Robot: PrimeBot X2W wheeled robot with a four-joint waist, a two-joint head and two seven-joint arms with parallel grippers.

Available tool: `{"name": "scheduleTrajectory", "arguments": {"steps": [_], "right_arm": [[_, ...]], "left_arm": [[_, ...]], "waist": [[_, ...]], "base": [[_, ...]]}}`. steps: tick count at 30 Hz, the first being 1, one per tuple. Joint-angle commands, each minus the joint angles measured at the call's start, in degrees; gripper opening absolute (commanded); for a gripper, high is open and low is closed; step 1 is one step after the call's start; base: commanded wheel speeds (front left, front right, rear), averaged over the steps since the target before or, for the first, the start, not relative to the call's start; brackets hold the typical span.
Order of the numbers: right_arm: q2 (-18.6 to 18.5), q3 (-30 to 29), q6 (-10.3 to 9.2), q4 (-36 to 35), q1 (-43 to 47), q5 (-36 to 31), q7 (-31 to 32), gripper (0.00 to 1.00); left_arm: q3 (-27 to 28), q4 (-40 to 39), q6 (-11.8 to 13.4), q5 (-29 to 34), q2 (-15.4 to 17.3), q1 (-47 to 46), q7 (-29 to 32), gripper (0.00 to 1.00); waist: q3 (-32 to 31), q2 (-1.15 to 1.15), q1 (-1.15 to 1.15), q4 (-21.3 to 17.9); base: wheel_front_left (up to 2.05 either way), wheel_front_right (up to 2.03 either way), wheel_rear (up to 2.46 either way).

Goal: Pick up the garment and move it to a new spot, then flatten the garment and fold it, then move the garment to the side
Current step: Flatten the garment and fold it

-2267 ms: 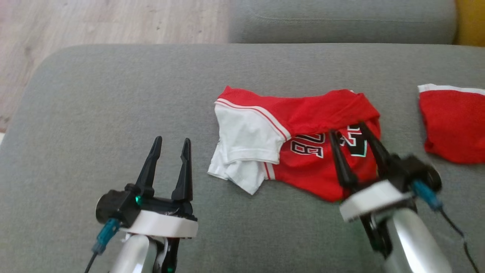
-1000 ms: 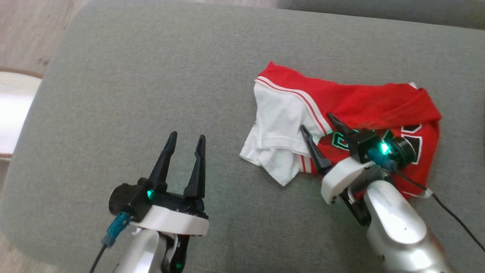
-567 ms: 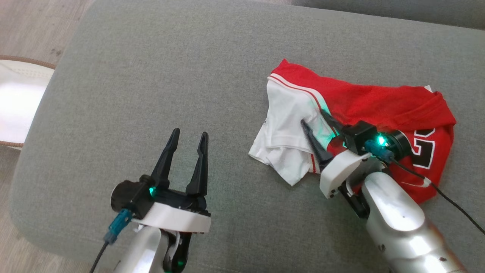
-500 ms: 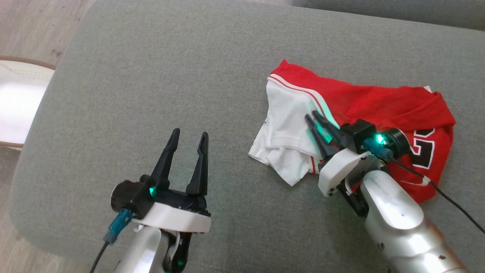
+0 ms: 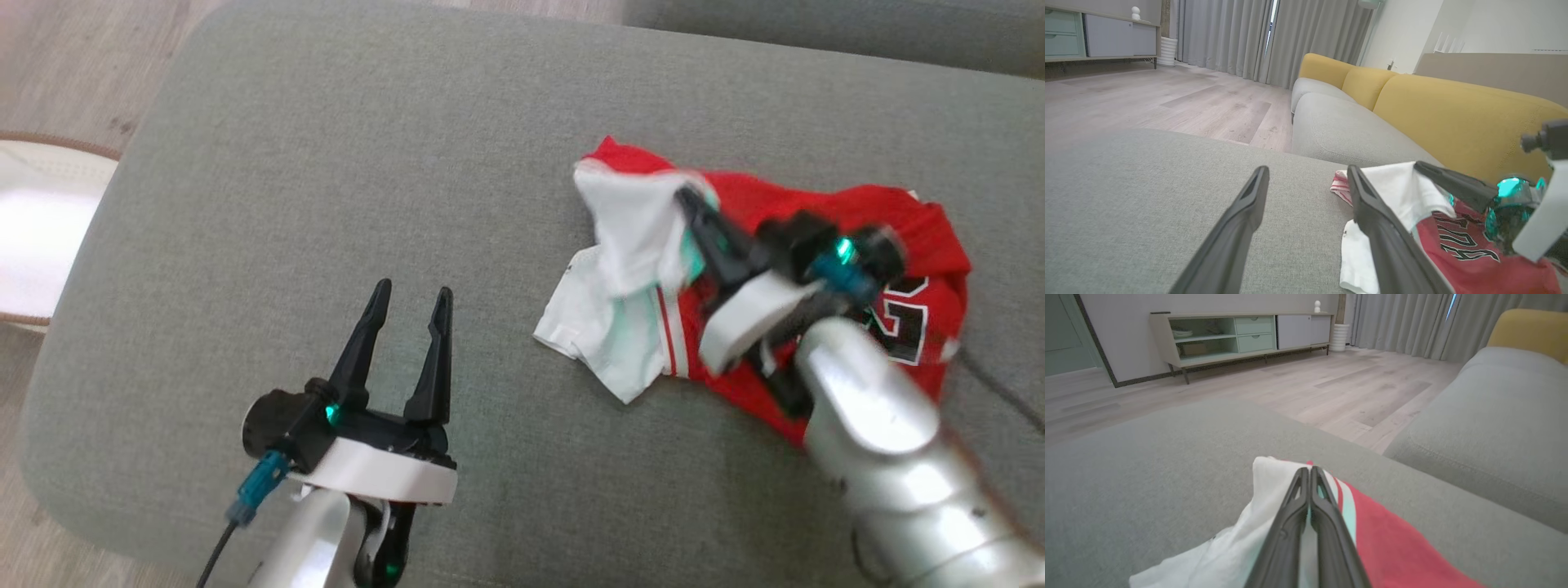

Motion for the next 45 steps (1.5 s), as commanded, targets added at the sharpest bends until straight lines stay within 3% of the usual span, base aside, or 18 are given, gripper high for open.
{"name": "scheduleTrajectory", "arguments": {"steps": [1,7,12,18,19,20,27,33,37,45], "right_arm": [[-0.01,0.31,-0.05,-2.26,-3.12,0.46,0.33,0.0],[-5.27,-0.87,-0.05,-3.7,-12.61,1.78,5.54,0.0],[-11.26,-1.78,-0.05,0.85,-23.72,2.29,9.4,0.0],[-12.33,-1.63,-0.05,10.09,-37.86,-0.9,8.63,0.0],[-12.29,-2.2,-0.05,12.03,-39.8,-2.35,7.93,0.39],[-11.8,-3.25,-0.05,14.23,-41.24,-3.12,7.53,1.0],[-7.67,-6.39,-0.05,24.75,-42.18,-6.56,3.39,1.0],[-5.59,-7.17,-0.05,26.93,-35.83,-6.03,-2.69,1.0],[-4.55,-8.61,-0.05,23.1,-29.64,-4.67,-3.97,1.0],[-1.39,-15.56,-0.05,3.02,-11.63,-2.79,-4.07,1.0]], "left_arm": [[1.22,-1.92,0.32,-0.75,0.32,-1.48,-0.31,1.0],[-0.07,-2.45,0.26,-2.02,0.32,-2.68,-0.31,1.0],[-1.84,-2.57,0.11,-3.28,0.32,-4.4,-0.31,1.0],[-3.56,-2.57,0.12,-4.59,0.32,-6.25,-0.31,1.0],[-3.82,-2.55,0.15,-4.74,0.32,-6.52,-0.31,1.0],[-4.07,-2.51,0.19,-4.87,0.32,-6.77,-0.31,1.0],[-3.84,-2.29,0.94,-4.99,0.32,-6.97,-0.31,1.0],[-0.91,-2.0,0.92,-2.94,0.32,-5.88,-0.31,1.0],[1.39,-2.21,0.7,-1.44,0.32,-5.01,-0.31,1.0],[4.79,-3.04,0.41,0.53,0.32,-2.78,-0.31,1.0]], "waist": [[0.4,0.0,0.0,0.43],[3.41,0.0,0.0,3.35],[6.66,0.0,0.0,6.44],[8.53,0.0,0.0,8.74],[8.66,0.0,0.0,8.97],[8.69,0.0,0.0,9.16],[6.96,0.0,0.0,7.68],[3.76,0.0,0.0,2.86],[1.35,0.0,0.0,-1.2],[-2.5,0.0,0.0,-8.53]], "base": [[0.0,0.0,0.0],[0.0,0.0,0.0],[0.0,0.0,0.0],[0.0,0.0,0.0],[0.0,0.0,0.0],[0.0,0.0,0.0],[0.0,0.0,0.0],[0.0,0.0,0.0],[0.0,0.0,0.0],[0.0,0.0,0.0]]}}
